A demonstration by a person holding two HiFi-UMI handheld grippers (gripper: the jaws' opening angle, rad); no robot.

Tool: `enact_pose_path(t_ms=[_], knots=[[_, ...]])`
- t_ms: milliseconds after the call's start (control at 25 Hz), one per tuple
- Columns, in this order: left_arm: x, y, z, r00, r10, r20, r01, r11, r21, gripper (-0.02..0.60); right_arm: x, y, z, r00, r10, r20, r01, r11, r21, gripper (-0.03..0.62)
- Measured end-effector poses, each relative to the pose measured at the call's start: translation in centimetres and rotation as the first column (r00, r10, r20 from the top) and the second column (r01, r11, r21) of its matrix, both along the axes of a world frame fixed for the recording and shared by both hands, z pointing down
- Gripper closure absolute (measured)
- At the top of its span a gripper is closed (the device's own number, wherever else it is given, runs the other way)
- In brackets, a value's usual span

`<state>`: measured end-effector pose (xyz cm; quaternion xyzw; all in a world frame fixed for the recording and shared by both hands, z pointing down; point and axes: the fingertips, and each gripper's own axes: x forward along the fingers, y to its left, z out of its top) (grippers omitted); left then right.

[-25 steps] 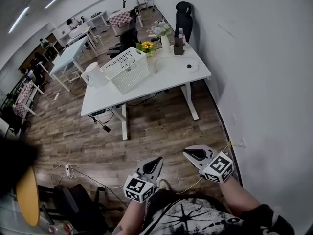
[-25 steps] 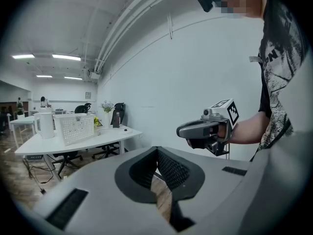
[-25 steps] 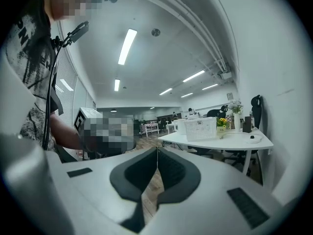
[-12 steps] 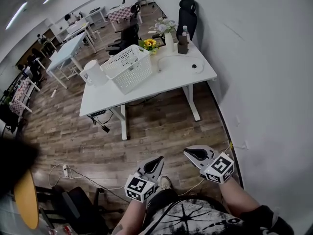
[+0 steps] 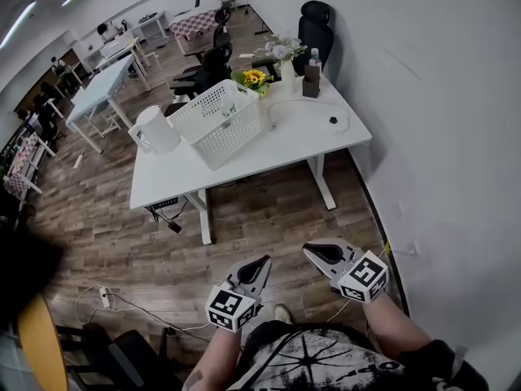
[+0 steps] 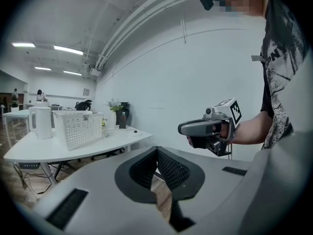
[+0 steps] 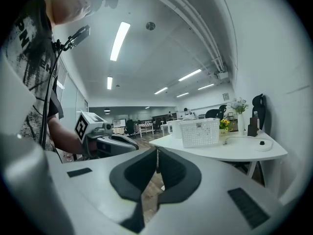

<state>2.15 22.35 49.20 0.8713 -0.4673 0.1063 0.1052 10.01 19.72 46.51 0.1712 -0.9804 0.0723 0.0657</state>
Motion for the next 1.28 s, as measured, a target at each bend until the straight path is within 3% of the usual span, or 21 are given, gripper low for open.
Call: enact_pose_path(t_ms=[640, 1000, 1280], knots=[[-11.7, -4.7, 1.8, 0.999, 0.013, -0.036, -0.014, 1.000, -0.015, 0.572, -11.3, -4.8, 0.4, 0.998, 0.049, -0.033, -0.049, 0.999, 0.019, 0.571], [-13.7, -6.3, 3.4, 0.998, 0.001, -0.066, -0.004, 0.999, -0.039, 0.571, -13.0, -7.7, 1.1, 0.996, 0.065, -0.057, -0.065, 0.998, 0.006, 0.571], [-15.5, -9.6, 3.7, 0.996, -0.066, -0.068, 0.062, 0.997, -0.055, 0.571, -14.7, -11.7, 1.7, 0.998, 0.014, -0.058, -0.015, 1.000, -0.015, 0.571]])
